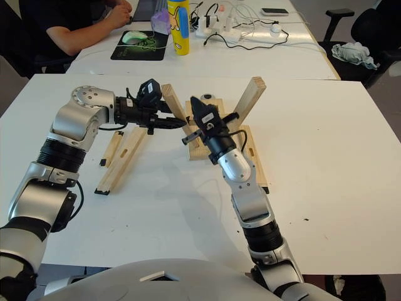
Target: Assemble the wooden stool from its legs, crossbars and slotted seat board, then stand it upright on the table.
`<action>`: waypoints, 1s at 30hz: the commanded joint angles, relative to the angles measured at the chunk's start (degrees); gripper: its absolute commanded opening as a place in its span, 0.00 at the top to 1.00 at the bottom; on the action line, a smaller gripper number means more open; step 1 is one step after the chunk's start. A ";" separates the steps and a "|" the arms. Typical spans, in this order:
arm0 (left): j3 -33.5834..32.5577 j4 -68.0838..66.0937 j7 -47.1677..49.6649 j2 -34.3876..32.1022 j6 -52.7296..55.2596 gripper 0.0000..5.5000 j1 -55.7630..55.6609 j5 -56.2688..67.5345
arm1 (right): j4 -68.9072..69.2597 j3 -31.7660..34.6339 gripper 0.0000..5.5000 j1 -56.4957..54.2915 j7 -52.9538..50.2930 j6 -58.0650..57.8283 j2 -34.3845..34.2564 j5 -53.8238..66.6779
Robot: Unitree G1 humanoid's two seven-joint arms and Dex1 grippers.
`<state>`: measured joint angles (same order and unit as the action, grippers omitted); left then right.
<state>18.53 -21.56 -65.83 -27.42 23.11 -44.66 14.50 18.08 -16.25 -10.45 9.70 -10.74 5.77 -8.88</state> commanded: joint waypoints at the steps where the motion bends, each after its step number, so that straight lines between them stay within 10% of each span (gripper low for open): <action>1: 3.27 -1.58 -1.27 1.51 3.76 0.63 6.11 -1.76 | -5.30 -0.84 1.00 1.10 -0.45 -4.59 1.06 -3.31; 30: -2.28 4.39 2.09 1.77 1.88 0.63 13.58 1.50 | -9.30 -1.82 1.00 4.50 3.27 -8.36 3.10 -3.88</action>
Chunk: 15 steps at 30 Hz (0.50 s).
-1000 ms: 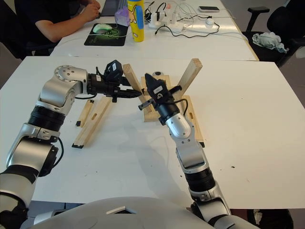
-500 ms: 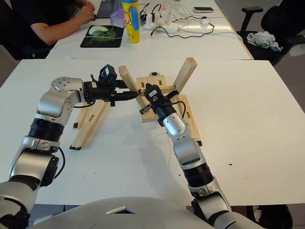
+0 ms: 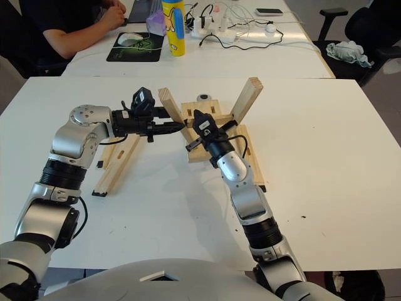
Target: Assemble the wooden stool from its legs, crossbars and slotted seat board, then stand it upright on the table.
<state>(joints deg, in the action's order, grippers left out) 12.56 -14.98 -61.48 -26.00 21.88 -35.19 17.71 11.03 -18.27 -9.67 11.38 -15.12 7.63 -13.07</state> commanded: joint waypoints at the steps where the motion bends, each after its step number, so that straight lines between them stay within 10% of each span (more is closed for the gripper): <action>1: 3.73 -2.28 -2.24 0.36 3.04 0.63 4.06 -1.78 | -0.65 2.24 1.00 3.93 0.80 -1.28 0.53 2.25; 15: 3.88 -2.77 -2.23 0.33 3.00 0.63 3.27 -1.92 | -1.42 4.19 1.00 17.42 2.74 18.25 7.95 1.40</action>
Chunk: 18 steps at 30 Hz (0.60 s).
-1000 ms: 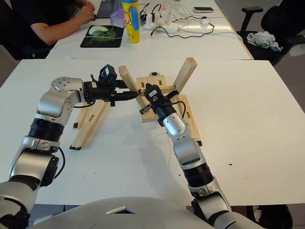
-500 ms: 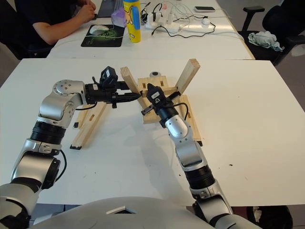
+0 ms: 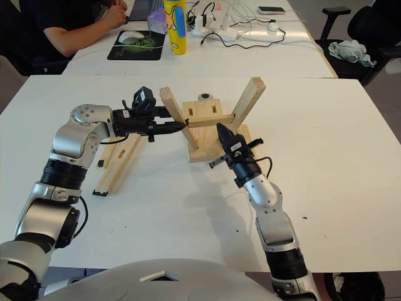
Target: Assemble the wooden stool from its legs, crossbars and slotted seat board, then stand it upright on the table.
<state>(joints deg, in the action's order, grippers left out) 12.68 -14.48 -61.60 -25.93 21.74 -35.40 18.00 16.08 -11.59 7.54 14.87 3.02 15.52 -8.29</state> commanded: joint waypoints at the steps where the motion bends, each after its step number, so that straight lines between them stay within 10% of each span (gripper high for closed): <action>1: 3.76 -3.35 -2.22 0.19 3.14 0.63 3.33 -2.21 | -7.60 -2.61 1.00 -1.04 -1.38 -0.45 -0.77 -3.81; 18: 3.69 -10.03 -2.60 -0.04 -1.11 0.63 -1.49 -4.42 | -11.82 -10.09 1.00 -10.62 4.51 -37.57 -5.64 -9.70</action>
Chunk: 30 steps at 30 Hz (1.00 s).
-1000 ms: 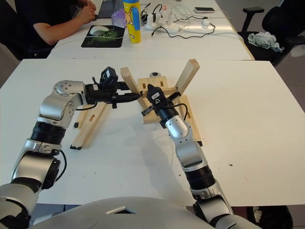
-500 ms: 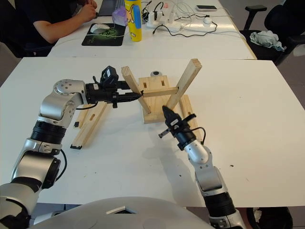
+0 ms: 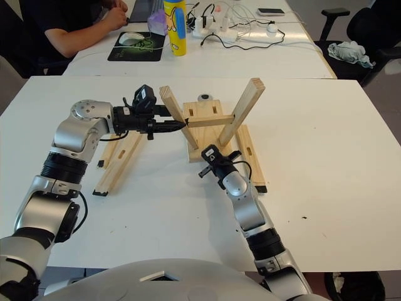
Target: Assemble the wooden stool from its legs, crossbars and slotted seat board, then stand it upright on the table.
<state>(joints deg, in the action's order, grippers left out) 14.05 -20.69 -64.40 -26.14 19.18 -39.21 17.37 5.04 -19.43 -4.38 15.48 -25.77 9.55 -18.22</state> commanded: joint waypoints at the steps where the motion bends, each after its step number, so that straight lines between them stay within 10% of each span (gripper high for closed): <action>1: 2.24 -3.90 0.62 0.29 1.02 0.63 2.42 -3.92 | -0.86 -2.95 1.00 1.22 4.91 -10.45 0.20 0.72; 8: -0.31 -4.81 8.35 1.97 -6.60 0.63 4.57 -6.05 | -4.23 -4.10 1.00 -0.26 6.03 -15.47 -1.69 3.18; 18: -17.64 17.18 17.94 0.91 0.18 0.32 17.91 6.09 | -9.43 -0.74 1.00 -0.18 -0.02 -14.39 -5.73 4.02; 30: -27.42 37.27 42.71 9.60 9.40 0.54 5.45 21.24 | -13.58 0.61 1.00 -0.92 -1.63 -9.33 -4.98 4.80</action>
<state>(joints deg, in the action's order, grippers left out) -12.77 15.96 -25.98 -17.93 26.19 -27.11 37.03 -1.50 -18.35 -10.00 12.47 -30.94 2.97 -14.09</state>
